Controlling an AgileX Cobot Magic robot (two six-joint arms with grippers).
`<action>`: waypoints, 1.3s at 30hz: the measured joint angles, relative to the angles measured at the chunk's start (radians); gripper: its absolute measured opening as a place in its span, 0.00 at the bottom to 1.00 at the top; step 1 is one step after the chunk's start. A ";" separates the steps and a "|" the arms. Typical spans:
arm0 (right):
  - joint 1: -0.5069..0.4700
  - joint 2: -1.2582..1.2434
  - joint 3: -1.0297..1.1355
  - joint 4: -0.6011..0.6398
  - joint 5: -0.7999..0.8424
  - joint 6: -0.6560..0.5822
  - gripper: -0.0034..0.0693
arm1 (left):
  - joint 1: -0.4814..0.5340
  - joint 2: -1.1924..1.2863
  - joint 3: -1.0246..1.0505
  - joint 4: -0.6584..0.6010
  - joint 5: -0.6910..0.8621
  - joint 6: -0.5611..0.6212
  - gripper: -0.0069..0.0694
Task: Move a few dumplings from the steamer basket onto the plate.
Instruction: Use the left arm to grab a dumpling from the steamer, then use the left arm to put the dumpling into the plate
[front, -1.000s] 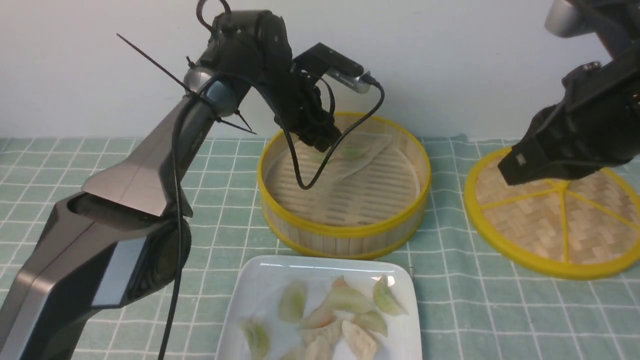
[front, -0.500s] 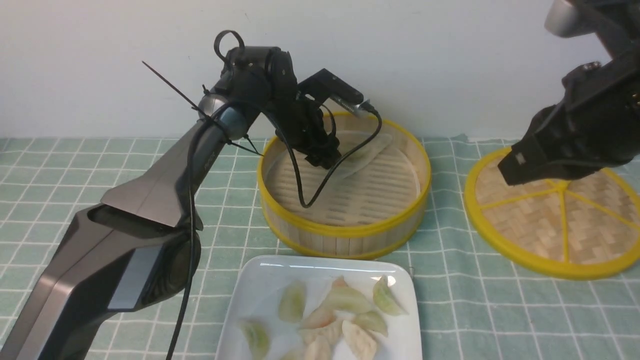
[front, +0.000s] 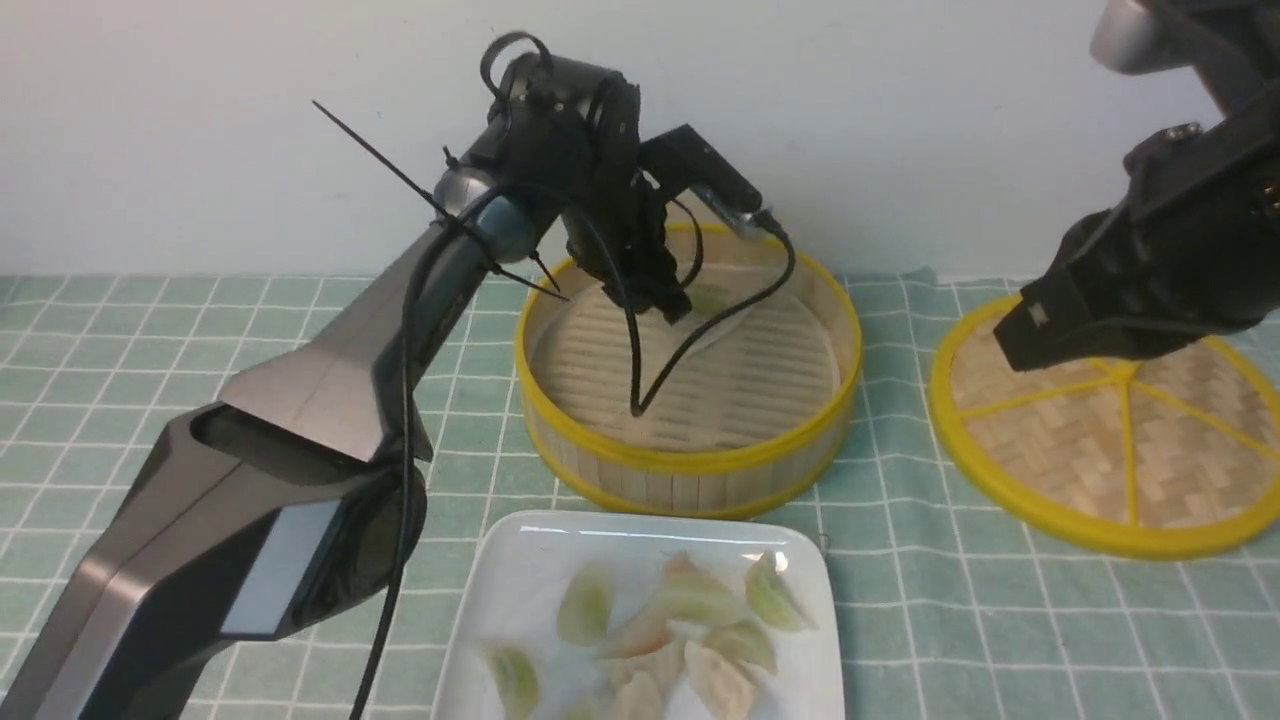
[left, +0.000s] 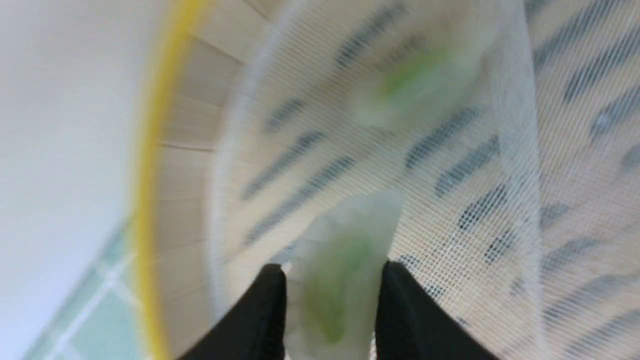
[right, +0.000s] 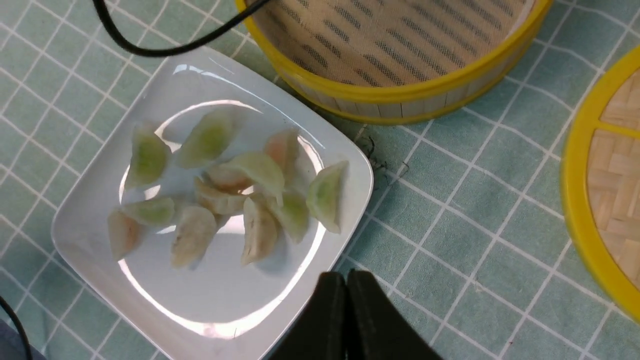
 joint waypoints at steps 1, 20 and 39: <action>0.000 0.000 0.000 0.000 0.000 0.000 0.03 | 0.000 -0.026 -0.001 -0.009 0.000 -0.022 0.36; 0.000 0.000 0.000 -0.006 0.000 -0.051 0.03 | -0.091 -0.729 1.002 -0.192 -0.002 -0.193 0.36; 0.000 0.000 0.000 -0.008 0.000 -0.061 0.03 | -0.175 -0.703 1.343 -0.192 -0.034 -0.219 0.56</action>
